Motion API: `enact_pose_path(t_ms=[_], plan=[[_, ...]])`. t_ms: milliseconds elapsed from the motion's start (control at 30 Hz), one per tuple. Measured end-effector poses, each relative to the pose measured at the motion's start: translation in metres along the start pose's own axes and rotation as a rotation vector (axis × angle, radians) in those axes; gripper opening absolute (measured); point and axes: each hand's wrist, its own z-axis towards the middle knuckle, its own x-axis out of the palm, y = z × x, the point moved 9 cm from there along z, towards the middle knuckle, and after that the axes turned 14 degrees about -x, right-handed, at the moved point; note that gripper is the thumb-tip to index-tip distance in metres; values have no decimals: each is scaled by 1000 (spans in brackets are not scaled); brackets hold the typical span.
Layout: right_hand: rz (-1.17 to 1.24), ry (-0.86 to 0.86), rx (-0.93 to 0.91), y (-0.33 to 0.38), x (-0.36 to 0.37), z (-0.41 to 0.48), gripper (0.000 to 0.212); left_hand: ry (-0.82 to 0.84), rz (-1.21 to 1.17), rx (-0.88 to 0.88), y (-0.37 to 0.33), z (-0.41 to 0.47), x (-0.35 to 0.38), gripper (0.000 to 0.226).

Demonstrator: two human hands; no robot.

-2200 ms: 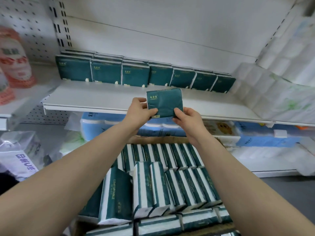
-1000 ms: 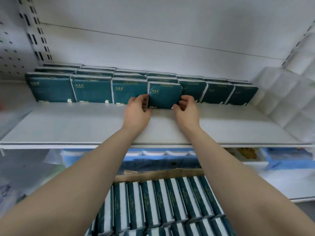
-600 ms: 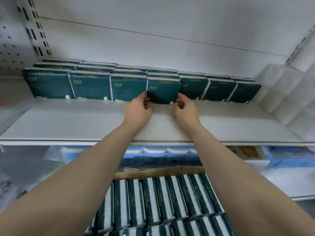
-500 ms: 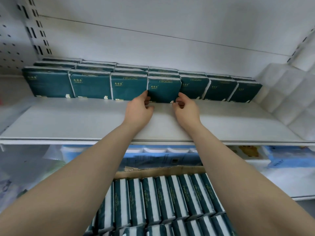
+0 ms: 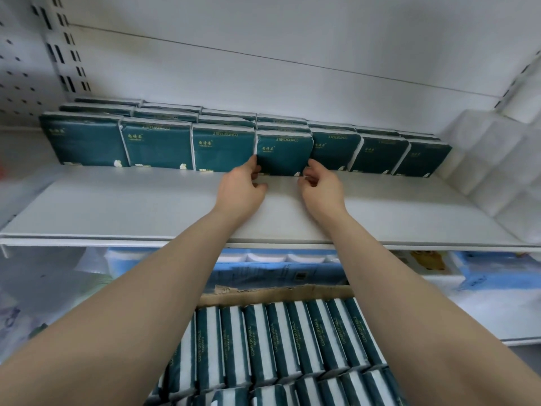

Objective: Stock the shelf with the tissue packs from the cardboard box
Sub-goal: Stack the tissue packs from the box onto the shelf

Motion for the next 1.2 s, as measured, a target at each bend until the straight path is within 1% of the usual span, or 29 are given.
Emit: enact_pose_path(t_ms=[233,400,533,633,733,800,867,967,1100,1200], plan=[[6,-24,23,-3,-2,0,51,-3,8,-6,0,0,-1,55],[43,-79,78,1,-14,-7,41,2,4,-14,-1,-4,-5,48],[80,-94,78,11,-25,-27,39,20,-32,-17,-4,-20,-13,51],[78,-71,46,23,-33,-57,38,40,-107,10,-9,-45,-22,42],[63,-58,8,37,-39,-89,36,87,-114,62,-17,-84,-28,32],[67,-57,-12,47,-43,-113,34,140,-91,115,-23,-115,-30,27],[83,-46,-42,58,-45,-139,31,232,-61,145,-25,-148,-28,24],[107,31,-65,71,-42,-178,26,379,17,158,-20,-192,-21,17],[163,157,11,70,-29,-225,22,536,142,141,-4,-233,-10,12],[222,264,158,61,-17,-255,20,613,239,124,14,-250,0,6]])
